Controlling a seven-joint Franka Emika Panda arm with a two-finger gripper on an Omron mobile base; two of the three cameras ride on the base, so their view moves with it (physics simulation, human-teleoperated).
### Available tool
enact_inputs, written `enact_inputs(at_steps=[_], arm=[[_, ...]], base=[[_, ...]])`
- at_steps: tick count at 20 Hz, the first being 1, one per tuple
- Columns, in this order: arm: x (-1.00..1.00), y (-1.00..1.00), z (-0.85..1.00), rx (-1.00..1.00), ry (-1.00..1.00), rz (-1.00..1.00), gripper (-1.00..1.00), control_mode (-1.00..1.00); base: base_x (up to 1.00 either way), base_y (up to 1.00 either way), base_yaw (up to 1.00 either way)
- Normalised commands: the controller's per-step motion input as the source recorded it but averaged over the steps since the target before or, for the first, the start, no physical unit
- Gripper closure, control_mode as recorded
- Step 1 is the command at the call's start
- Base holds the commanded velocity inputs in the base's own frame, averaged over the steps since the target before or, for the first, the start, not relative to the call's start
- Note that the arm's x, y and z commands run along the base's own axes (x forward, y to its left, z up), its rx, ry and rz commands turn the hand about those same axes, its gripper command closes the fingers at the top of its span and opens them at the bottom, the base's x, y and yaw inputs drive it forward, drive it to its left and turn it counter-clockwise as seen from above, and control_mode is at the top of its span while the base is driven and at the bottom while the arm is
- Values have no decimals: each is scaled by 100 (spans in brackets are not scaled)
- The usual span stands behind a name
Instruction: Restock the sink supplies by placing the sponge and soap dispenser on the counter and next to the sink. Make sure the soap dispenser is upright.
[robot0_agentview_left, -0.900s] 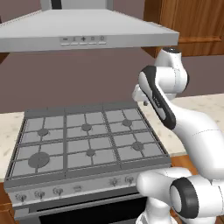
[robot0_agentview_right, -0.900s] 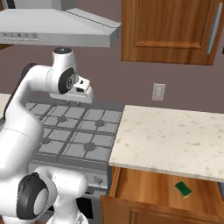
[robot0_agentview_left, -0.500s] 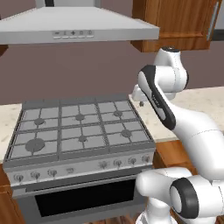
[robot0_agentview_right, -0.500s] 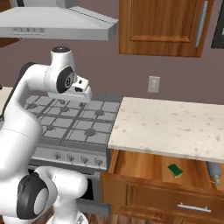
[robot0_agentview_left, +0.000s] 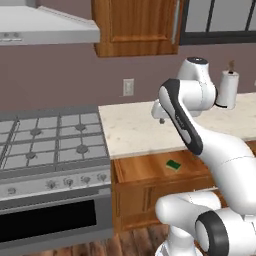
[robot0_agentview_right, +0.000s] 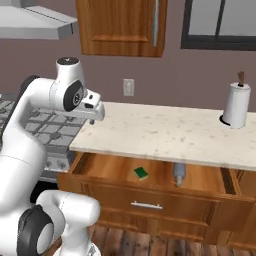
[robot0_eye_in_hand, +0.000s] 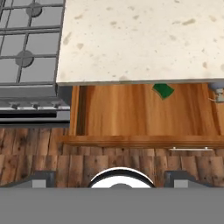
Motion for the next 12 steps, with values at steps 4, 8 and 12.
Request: enact_inputs(at_steps=[4, 8, 12], arm=[[0, 0, 0, 0, 0, 0, -100, 100], [0, 0, 0, 0, 0, 0, -100, 100], [0, 0, 0, 0, 0, 0, -100, 100]], base=[[0, -92, 0], [0, -79, 0], [-15, -58, 0]])
